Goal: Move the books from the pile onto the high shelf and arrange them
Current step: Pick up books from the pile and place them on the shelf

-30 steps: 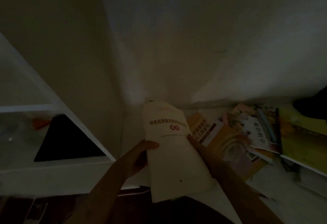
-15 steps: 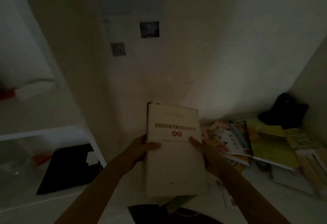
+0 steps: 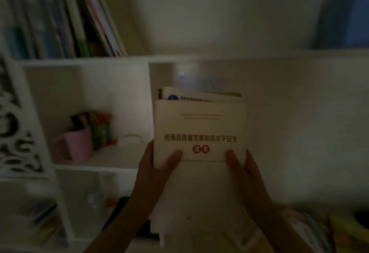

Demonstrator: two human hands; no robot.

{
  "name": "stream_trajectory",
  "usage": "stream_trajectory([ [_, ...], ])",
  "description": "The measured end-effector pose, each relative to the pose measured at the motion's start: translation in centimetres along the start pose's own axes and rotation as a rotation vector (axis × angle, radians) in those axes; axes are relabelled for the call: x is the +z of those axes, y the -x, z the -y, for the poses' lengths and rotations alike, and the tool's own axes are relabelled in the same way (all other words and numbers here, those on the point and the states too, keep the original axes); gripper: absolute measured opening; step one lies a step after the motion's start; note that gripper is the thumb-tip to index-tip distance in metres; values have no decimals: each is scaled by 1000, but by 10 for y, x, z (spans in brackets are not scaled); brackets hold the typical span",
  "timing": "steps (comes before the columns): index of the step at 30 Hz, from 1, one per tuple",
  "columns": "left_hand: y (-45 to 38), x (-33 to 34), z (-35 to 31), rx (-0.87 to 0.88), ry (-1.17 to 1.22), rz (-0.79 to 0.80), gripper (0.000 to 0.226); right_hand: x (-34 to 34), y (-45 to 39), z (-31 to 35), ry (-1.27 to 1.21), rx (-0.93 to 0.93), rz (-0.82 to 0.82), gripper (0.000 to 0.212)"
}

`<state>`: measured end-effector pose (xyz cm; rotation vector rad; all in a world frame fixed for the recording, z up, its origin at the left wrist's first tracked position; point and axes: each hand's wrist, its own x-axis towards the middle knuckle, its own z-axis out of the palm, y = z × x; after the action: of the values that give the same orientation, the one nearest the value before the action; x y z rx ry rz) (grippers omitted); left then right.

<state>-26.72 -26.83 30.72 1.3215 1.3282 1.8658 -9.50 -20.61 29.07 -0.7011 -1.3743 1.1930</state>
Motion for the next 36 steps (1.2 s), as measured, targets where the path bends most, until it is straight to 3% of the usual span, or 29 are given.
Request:
stream_trajectory([
  [6,-31,-39,-99,226,-15,-134,34,56,-46,99,-24,-279,190,37],
  [11,-95,-52,-156,430,28,-184,43,99,-126,168,54,-390,300,23],
  [13,-131,-50,-170,483,45,-241,49,113,-160,194,108,-421,327,28],
  [15,-168,-45,-181,529,46,-313,50,128,-195,215,227,-488,228,39],
  [18,-225,-34,-182,596,-28,-425,40,150,-235,228,638,-629,-152,64],
  [19,-242,-30,-178,605,-74,-468,41,158,-239,225,737,-659,-200,67],
  [24,-305,-27,-158,543,-193,-618,64,185,-253,202,798,-657,-3,50],
  [30,-322,-35,-148,473,-463,-636,55,205,-263,194,808,-476,288,41],
  [36,-325,-39,-148,458,-471,-696,48,216,-282,184,514,-290,528,42],
])
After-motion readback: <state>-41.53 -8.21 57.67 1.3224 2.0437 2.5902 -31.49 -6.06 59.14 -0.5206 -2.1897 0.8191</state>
